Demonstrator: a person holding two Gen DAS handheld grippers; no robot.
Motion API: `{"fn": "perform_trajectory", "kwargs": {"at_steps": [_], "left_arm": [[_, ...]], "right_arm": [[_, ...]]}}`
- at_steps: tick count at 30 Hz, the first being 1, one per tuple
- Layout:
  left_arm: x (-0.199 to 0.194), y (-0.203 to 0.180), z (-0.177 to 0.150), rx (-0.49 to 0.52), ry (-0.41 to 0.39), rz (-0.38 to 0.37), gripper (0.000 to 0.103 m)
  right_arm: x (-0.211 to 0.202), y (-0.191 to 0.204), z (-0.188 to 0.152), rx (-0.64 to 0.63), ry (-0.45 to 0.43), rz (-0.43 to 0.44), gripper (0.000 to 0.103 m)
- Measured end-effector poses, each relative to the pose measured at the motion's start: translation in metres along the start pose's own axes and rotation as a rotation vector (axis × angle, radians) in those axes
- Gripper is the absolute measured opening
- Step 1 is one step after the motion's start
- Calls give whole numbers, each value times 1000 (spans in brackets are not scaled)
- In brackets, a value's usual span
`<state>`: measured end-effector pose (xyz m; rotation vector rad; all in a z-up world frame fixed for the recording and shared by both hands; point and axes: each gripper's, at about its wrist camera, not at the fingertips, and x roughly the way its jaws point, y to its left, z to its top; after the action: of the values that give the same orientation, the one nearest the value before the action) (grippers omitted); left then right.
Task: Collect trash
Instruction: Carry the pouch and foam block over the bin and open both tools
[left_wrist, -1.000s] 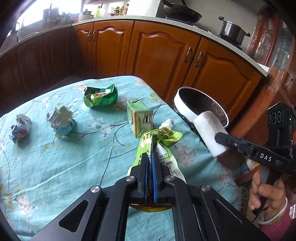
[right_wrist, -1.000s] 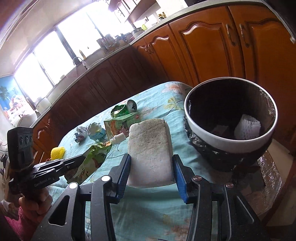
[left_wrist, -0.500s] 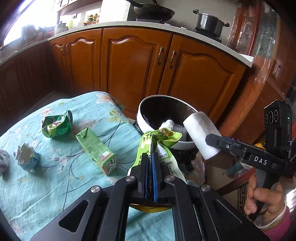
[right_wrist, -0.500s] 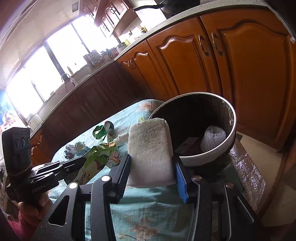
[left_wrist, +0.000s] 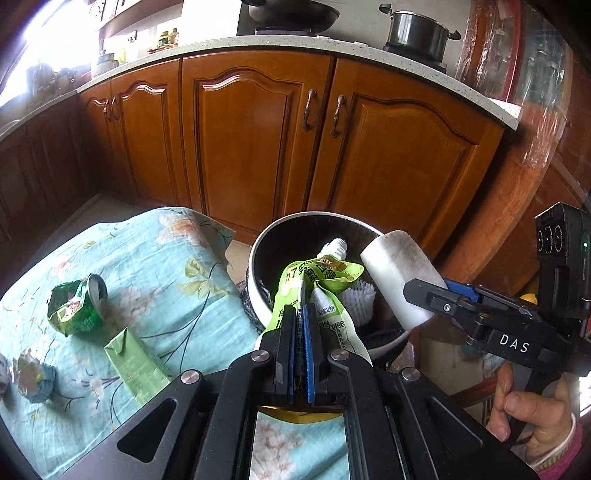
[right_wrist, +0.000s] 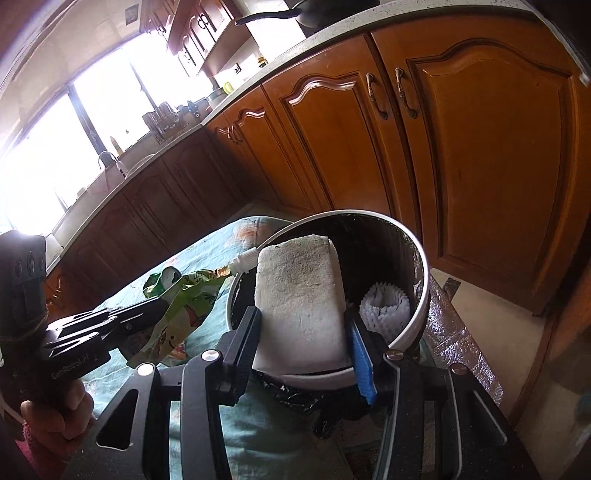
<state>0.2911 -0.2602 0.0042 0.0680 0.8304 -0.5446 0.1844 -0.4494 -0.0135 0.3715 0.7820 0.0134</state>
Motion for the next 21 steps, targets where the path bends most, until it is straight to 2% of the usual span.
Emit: {"fn": "perform_trajectory", "kwargs": {"at_steps": [13, 17, 19, 21], "left_arm": [[32, -6, 27, 10, 37, -1, 3], [38, -4, 29, -7, 40, -36, 4], [39, -5, 30, -3, 39, -39, 10], [38, -4, 29, 1, 29, -26, 25]], "right_arm": [[25, -16, 21, -14, 32, -54, 48], [29, -19, 20, -10, 40, -65, 49], [32, -21, 23, -3, 48, -62, 53], [34, -22, 24, 6, 51, -62, 55]]}}
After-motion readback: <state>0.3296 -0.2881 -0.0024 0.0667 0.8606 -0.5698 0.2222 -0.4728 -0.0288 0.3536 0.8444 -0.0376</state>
